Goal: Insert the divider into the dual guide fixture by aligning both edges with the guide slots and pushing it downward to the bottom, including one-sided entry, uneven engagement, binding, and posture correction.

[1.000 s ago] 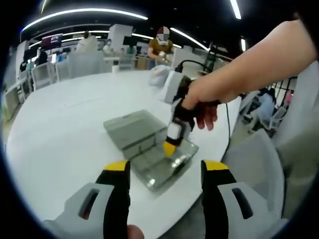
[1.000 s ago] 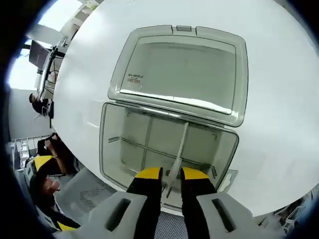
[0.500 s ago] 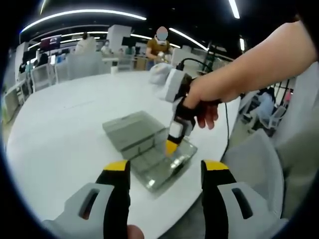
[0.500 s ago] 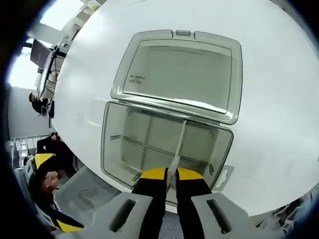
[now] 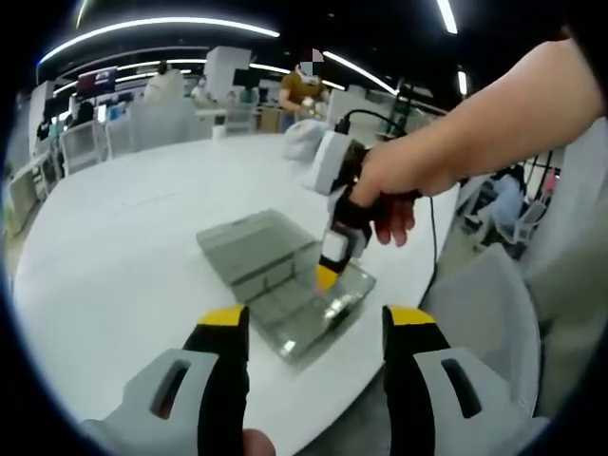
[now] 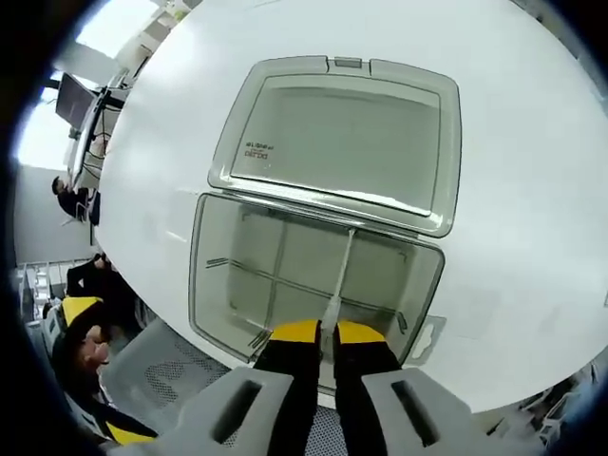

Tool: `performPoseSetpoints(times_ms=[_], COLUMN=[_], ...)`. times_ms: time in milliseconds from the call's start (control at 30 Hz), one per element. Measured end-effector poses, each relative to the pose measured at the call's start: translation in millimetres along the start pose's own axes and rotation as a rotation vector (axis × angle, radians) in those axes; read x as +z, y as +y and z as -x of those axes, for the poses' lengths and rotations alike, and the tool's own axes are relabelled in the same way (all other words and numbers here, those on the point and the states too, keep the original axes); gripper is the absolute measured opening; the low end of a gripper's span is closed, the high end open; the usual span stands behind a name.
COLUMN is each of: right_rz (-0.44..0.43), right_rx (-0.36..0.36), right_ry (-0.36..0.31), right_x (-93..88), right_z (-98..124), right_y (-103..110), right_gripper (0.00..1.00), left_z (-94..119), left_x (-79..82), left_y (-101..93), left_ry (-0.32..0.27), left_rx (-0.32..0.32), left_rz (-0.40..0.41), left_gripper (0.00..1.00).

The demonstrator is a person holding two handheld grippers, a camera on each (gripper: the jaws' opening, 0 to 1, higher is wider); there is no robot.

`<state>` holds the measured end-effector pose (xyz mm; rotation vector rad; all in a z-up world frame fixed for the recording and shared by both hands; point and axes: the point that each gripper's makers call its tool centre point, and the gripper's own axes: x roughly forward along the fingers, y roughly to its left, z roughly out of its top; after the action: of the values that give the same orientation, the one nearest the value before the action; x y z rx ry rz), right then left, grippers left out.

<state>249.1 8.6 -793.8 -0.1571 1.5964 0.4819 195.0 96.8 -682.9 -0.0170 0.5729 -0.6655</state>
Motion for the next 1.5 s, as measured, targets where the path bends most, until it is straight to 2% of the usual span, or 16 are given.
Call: performPoseSetpoints(times_ms=[133, 233, 367, 500, 633, 700, 733, 800, 1000, 1133, 1500], right_rz=[0.037, 0.035, 0.081, 0.090, 0.141, 0.200, 0.189, 0.223, 0.373, 0.451, 0.543], right_rx=[0.021, 0.055, 0.060, 0.097, 0.128, 0.143, 0.145, 0.190, 0.225, 0.226, 0.269], right_ry=[-0.012, -0.037, -0.102, -0.152, -0.208, -0.278, -0.278, -0.346, -0.507, -0.581, -0.711], right_x=[-0.3, 1.1, 7.0, 8.1, 3.0, 3.4, -0.2, 1.7, 3.1, -2.7, -24.8], right_z=[2, 5, 14, 25, 35, 43, 46, 54, 77, 89, 100], right_y=[3, 7, 5, 4, 2, 3, 2, 8, 14, 13, 1], right_gripper=[0.02, 0.09, 0.16, 0.15, 0.15, 0.13, 0.13, 0.13, 0.11, 0.11, 0.15], left_z=[2, 4, 10, 16, 22, 24, 24, 25, 25, 22, 4], left_x=[-1.4, -3.3, -5.3, -10.5, -16.7, -20.9, -22.4, -27.1, -39.2, -47.1, -68.8], left_y=[0.0, 2.9, 12.0, 23.3, 34.7, 42.1, 44.4, 49.7, 62.4, 67.9, 77.5], left_ry=[0.006, 0.014, 0.024, 0.041, 0.061, 0.076, 0.082, 0.100, 0.157, 0.205, 0.353], left_rx=[0.003, 0.010, 0.028, 0.051, 0.076, 0.090, 0.094, 0.104, 0.127, 0.137, 0.161], left_rz=[0.000, -0.001, 0.002, 0.013, 0.026, 0.037, 0.040, 0.046, 0.072, 0.082, 0.122], left_gripper=[0.54, 0.54, 0.55, 0.55, 0.55, 0.55, 0.55, 0.55, 0.55, 0.56, 0.55])
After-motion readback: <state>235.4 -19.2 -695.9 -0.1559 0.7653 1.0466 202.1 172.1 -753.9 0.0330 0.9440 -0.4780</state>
